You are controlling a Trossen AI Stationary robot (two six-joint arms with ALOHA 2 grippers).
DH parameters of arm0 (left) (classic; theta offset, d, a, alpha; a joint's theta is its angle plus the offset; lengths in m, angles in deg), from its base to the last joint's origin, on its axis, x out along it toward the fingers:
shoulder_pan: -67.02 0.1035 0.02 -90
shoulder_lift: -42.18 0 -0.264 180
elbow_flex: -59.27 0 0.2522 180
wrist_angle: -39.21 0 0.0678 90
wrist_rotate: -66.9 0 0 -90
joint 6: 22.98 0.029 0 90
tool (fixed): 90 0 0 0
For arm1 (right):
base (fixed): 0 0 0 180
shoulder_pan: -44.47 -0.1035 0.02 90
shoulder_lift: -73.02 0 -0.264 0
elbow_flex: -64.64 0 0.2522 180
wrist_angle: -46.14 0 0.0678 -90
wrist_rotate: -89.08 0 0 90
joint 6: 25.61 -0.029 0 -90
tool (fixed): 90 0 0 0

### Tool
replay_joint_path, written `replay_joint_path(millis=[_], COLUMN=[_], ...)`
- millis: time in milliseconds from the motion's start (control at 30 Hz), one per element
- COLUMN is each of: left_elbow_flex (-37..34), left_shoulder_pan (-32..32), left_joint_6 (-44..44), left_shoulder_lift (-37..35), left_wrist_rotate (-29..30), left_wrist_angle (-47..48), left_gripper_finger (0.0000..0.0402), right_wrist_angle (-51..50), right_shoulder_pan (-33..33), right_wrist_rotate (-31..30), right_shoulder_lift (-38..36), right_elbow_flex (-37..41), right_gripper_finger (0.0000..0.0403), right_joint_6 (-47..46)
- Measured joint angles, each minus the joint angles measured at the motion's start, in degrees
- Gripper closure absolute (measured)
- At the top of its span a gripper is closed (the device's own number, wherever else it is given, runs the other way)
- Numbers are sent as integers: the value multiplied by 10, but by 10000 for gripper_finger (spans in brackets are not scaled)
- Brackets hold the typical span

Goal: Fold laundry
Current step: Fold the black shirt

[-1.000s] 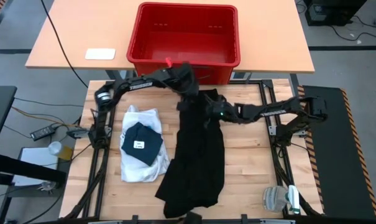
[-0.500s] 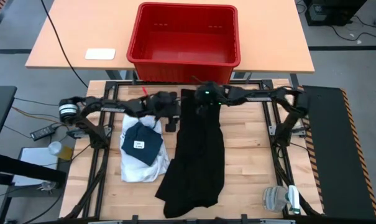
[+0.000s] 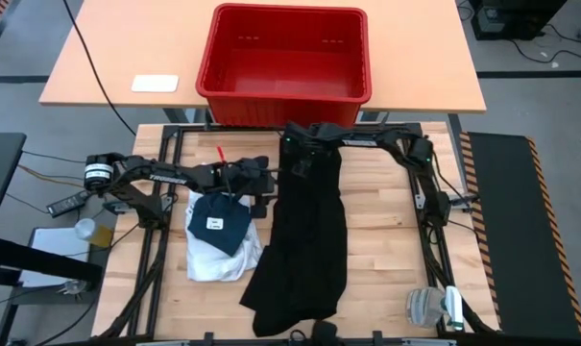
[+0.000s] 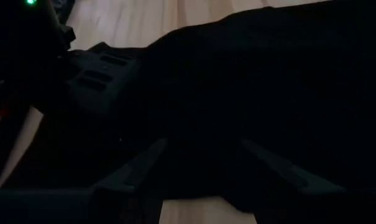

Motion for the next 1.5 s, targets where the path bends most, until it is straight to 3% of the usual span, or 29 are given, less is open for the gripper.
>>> replay_joint_path(millis=[233, 667, 767, 900, 1500], left_elbow_flex=[0, 0, 0, 0, 0], left_shoulder_pan=[-1, -5, -5, -5, -5], left_joint_6=[-34, -42, -41, -41, -39], left_shoulder_lift=[1, 1, 1, 1, 2], left_wrist_rotate=[0, 0, 0, 0, -1], left_wrist_angle=[21, 24, 24, 25, 34], left_gripper_finger=[209, 209, 209, 209, 209], right_wrist_angle=[-56, -73, -83, -81, -97], right_shoulder_pan=[10, 23, 31, 39, 62], right_wrist_rotate=[2, 47, 96, 105, 103], right_shoulder_lift=[50, 61, 61, 61, 59], right_elbow_flex=[-63, -55, -55, -55, -111], right_gripper_finger=[266, 310, 334, 391, 395], right_joint_6=[3, 1, 22, 50, 48])
